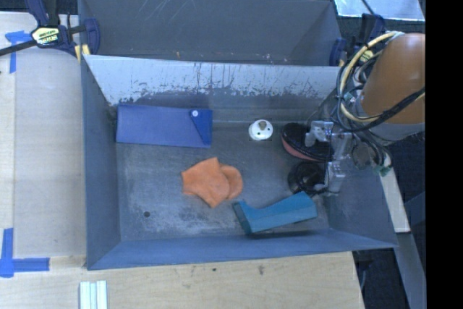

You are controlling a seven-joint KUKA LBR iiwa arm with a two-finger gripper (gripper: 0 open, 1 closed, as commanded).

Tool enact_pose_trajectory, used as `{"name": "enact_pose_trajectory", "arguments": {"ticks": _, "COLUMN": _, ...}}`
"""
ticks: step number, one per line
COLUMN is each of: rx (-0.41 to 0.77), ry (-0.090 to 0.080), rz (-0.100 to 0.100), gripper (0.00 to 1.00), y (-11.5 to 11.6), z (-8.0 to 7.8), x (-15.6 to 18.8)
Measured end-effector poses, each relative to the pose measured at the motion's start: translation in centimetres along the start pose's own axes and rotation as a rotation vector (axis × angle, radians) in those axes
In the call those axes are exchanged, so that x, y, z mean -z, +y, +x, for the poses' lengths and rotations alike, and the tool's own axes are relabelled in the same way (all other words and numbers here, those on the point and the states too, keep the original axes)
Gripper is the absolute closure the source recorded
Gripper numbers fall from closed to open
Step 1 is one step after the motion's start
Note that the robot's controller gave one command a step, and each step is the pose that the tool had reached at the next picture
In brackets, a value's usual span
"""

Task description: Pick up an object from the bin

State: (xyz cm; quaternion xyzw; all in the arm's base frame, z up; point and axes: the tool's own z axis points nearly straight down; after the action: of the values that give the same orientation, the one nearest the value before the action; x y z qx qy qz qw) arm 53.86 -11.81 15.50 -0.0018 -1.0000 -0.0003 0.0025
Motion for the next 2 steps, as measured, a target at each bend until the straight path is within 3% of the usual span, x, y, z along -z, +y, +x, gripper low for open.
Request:
{"name": "enact_pose_trajectory", "arguments": {"ticks": 1, "rx": 0.003, "ry": -0.008, "rz": 0.001, "gripper": 0.0, "y": 0.0, "z": -0.2, "x": 0.5}}
{"name": "enact_pose_trajectory", "arguments": {"ticks": 2, "rx": -0.07, "ry": -0.014, "rz": 0.002, "gripper": 0.0, "y": 0.5, "z": -1.8, "x": -3.2}}
